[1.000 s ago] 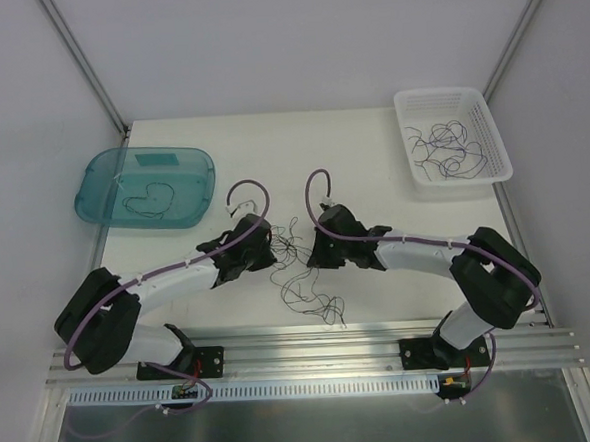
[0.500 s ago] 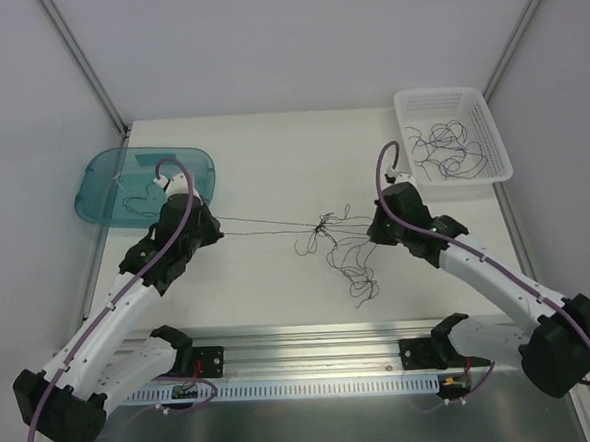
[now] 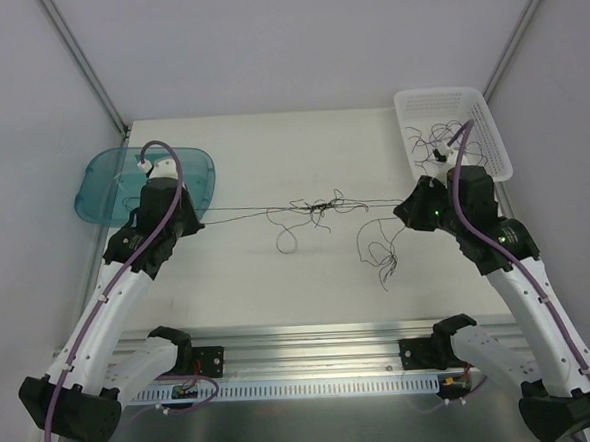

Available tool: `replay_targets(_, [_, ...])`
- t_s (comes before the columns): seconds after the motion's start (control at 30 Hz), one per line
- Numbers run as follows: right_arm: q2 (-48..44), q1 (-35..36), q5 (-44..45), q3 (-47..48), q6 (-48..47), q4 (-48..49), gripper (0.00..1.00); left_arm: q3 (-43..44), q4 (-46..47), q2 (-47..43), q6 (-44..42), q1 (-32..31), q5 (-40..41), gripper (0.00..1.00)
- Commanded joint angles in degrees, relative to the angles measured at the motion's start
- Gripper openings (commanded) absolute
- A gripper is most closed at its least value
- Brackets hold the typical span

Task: Untangle the cables

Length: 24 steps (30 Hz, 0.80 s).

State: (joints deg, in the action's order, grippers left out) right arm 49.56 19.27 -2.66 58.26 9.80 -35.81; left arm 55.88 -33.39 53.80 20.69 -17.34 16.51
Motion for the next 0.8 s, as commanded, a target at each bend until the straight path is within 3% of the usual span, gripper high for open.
replay_targets(0.0, [-2.88,-5.99,8.03,6.77,-5.05,-10.15,0.01,1.08,-6.34,0.6,-5.66,5.91,16.45,0.0])
replay_targets(0.13, [-3.69,-6.52,-2.04,9.33,-4.53,-8.4,0.02,-1.46,-5.55,-0.27,-4.87,5.92,6.73,0.0])
replay_targets(0.27, [-0.96,-5.39,-12.45,2.14,-2.16,-2.45,0.06,-6.3,-0.29,-4.4,-2.86,5.22,-18.45,0.0])
replay_targets(0.3, [-0.52,-4.25,-12.9,-2.49,-1.98,-1.03,0.14,-7.26,1.9,-5.1,-1.89,4.08,-21.58,0.0])
replay_targets(0.4, [3.34,1.63,-10.45,-6.66,-1.89,0.75,0.47,-10.96,4.11,-6.95,2.42,0.75,-27.92,0.0])
replay_targets(0.47, [5.1,7.61,-3.52,-8.6,-1.63,0.83,0.54,-13.51,5.78,-7.74,5.4,-4.17,-27.77,0.0])
replay_targets(0.57, [5.46,14.29,2.21,-9.66,0.9,2.76,0.76,-16.5,6.93,-7.75,10.4,-9.28,-27.23,0.0])
replay_targets(0.7, [6.51,22.73,8.35,-10.36,5.83,7.24,0.82,-20.53,7.28,-8.8,15.25,-12.45,-27.76,0.0])
replay_targets(0.77, [6.34,29.31,15.46,-11.49,8.9,10.04,0.82,-21.42,7.46,-10.55,17.45,-14.11,-29.52,0.02])
